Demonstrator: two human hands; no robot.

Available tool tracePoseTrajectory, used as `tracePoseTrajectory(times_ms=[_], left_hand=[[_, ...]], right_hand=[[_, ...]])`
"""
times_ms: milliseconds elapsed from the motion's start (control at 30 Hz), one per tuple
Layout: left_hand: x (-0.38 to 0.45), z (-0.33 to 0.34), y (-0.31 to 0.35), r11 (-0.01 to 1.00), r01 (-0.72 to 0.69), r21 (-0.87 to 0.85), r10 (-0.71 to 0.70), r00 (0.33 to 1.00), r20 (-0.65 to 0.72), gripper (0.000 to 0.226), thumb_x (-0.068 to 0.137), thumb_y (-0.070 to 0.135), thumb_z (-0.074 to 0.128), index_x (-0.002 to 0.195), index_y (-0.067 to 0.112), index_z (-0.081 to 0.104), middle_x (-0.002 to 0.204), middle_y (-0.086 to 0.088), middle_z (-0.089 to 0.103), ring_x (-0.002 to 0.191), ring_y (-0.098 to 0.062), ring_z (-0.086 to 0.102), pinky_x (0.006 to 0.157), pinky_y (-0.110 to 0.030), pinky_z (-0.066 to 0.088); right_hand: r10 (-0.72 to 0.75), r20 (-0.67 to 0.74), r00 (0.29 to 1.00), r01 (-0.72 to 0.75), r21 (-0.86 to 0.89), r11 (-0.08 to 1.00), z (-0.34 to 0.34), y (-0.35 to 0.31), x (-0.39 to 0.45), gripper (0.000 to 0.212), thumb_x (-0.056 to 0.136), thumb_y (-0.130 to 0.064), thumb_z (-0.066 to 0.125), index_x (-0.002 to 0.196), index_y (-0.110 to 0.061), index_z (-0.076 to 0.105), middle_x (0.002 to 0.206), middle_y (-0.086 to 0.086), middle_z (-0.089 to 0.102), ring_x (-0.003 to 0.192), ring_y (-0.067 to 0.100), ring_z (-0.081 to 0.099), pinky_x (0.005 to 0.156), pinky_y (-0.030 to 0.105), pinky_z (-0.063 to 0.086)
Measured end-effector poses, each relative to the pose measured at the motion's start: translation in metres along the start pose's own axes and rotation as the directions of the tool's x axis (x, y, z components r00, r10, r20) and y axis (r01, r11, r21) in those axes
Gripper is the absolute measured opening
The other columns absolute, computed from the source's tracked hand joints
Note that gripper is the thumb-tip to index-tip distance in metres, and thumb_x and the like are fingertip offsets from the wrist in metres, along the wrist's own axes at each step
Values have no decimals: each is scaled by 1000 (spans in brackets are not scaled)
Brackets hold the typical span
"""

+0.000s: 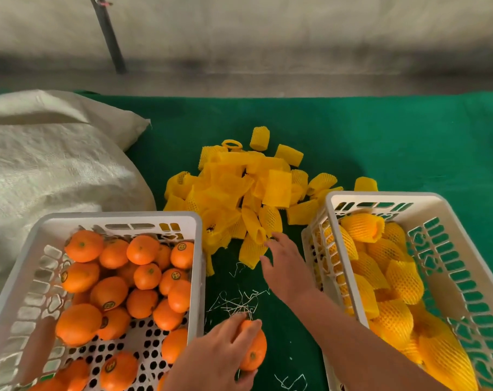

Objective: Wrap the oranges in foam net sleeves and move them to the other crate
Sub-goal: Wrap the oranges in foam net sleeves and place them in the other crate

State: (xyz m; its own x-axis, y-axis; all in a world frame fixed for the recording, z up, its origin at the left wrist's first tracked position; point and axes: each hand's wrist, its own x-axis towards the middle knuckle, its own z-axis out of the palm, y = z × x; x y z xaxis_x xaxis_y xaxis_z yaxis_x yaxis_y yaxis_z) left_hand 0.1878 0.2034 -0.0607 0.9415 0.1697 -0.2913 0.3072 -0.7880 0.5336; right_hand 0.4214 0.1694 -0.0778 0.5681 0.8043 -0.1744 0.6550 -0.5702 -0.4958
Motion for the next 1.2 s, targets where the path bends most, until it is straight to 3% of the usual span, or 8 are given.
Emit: tracePoseTrajectory(times_ms=[100,167,233,333,567,700,933,1200], left_hand=[[0,0,-2,986,-74,150,88,992,-87,75,85,81,29,148,40,27,145,8,58,111,-2,69,82,-16,58],[3,-12,1,994,-33,100,37,998,-40,78,79,82,23,140,35,40,125,11,71,91,4,73,72,-8,55],[4,-12,0,997,-49,62,52,997,-50,84,78,85,20,149,40,20,149,3,55,118,-3,66,94,-20,55],[4,-12,0,993,35,-111,-23,994,109,84,70,98,10,140,60,-18,172,9,2,153,-15,30,122,-38,27],[6,-3,-3,997,-44,65,52,992,-116,72,90,86,21,149,47,6,160,2,41,130,-8,58,105,-30,47],[-2,-3,6,1000,-7,9,8,994,-107,80,76,86,46,142,43,39,133,14,64,94,0,73,69,-9,53],[-15,-3,22,985,151,81,-138,979,-148,81,77,76,57,149,49,32,143,19,52,100,-8,67,69,-11,38],[-34,-8,40,990,66,126,-51,992,-115,78,78,73,58,145,47,28,159,21,27,102,-12,63,72,-21,46]], right_hand=[[120,165,979,-121,-7,993,13,2,45,46,104,-17,51,150,-13,48,163,9,29,149,32,29,120,42,31],[127,229,965,-121,-38,992,22,6,67,33,105,-10,46,135,-7,58,152,12,40,139,34,40,115,43,40],[131,223,966,-129,-27,991,30,9,81,21,105,-4,43,116,-6,61,132,10,52,122,30,51,103,41,48],[115,187,976,-109,-43,993,35,12,89,18,106,-5,44,111,-6,62,122,8,56,110,24,55,95,35,50],[5,77,997,-3,-23,1000,18,16,56,20,105,-5,45,88,-13,51,104,1,50,98,22,50,82,26,34],[-1,-13,1000,2,46,999,4,13,7,19,107,-11,44,102,-13,62,110,-5,55,99,14,49,88,23,41],[1,-82,997,7,107,994,-10,-6,-94,18,108,-20,47,99,-23,63,93,-10,56,82,3,52,69,12,37],[43,-165,985,-27,98,995,-28,-14,-182,15,100,-24,64,87,-22,69,79,-11,58,69,1,53,61,12,39]])
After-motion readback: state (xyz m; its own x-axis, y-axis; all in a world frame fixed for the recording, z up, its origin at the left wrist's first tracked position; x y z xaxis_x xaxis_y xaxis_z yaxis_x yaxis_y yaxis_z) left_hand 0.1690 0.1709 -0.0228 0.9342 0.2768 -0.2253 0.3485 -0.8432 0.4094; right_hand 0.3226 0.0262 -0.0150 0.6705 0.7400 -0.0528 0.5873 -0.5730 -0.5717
